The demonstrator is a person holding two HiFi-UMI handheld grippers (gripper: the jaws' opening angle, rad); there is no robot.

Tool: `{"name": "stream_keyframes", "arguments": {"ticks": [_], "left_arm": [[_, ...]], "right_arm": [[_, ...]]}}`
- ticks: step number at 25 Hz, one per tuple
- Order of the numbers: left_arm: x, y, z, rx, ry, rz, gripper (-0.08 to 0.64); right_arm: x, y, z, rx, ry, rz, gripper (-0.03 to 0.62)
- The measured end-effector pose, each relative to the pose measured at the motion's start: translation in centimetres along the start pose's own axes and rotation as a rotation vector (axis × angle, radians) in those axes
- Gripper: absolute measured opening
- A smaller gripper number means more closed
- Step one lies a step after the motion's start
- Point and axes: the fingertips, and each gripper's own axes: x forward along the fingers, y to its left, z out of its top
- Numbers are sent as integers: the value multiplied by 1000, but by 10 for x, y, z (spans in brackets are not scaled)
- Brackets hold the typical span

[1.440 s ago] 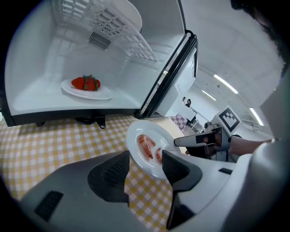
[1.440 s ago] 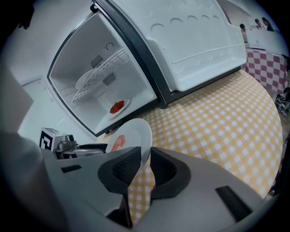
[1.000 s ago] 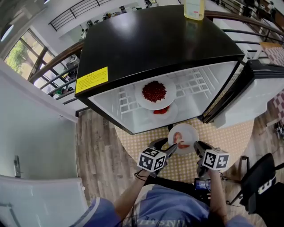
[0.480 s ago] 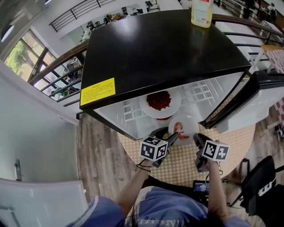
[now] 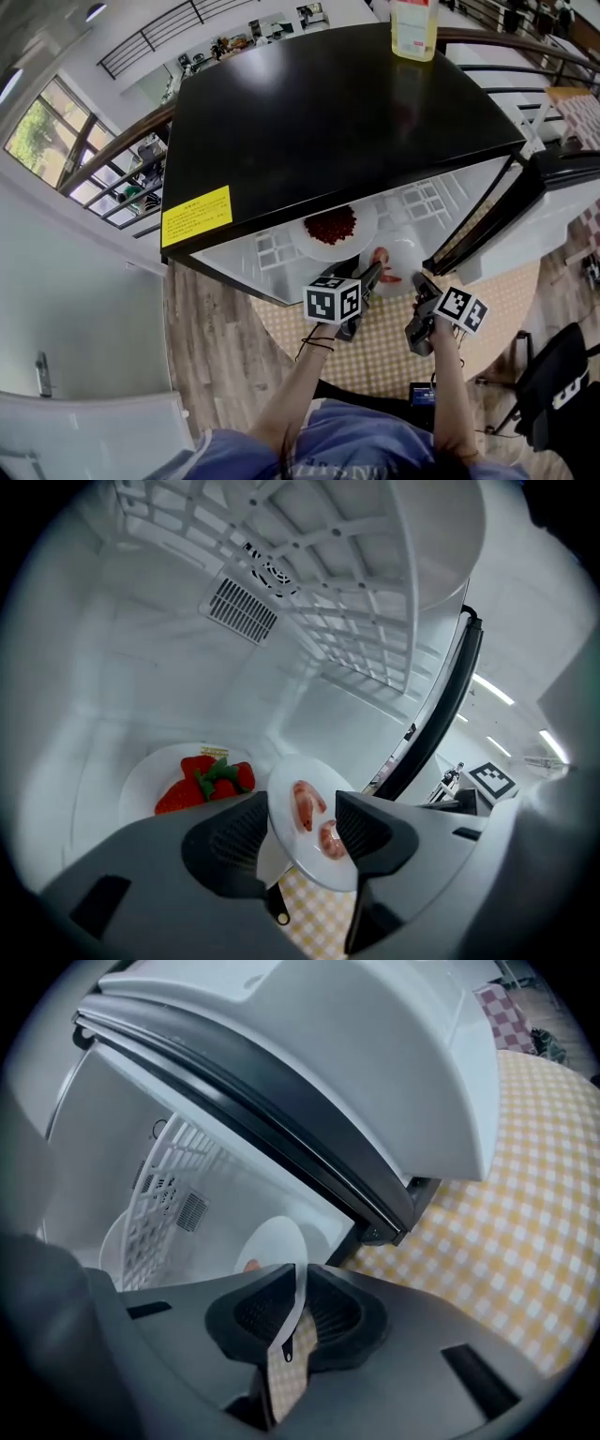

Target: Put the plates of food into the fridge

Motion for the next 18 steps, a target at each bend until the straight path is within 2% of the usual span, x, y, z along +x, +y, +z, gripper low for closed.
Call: {"name": "stream_keyframes", "arguments": {"ticks": [4,11,14,18], "left_arm": [[9,5,9,-9,1,15,222],[16,10,17,62,65,53,222],[13,13,17,55,59,60,222],[6,9,15,68,43,42,222]], "right_arm": [[8,-5,3,144,-43,-8,46],[18,-18,4,441,-146,-45,37],[22,-20,7,503,-195,-60,34],[24,-21,15,513,-260,-72,31]]}}
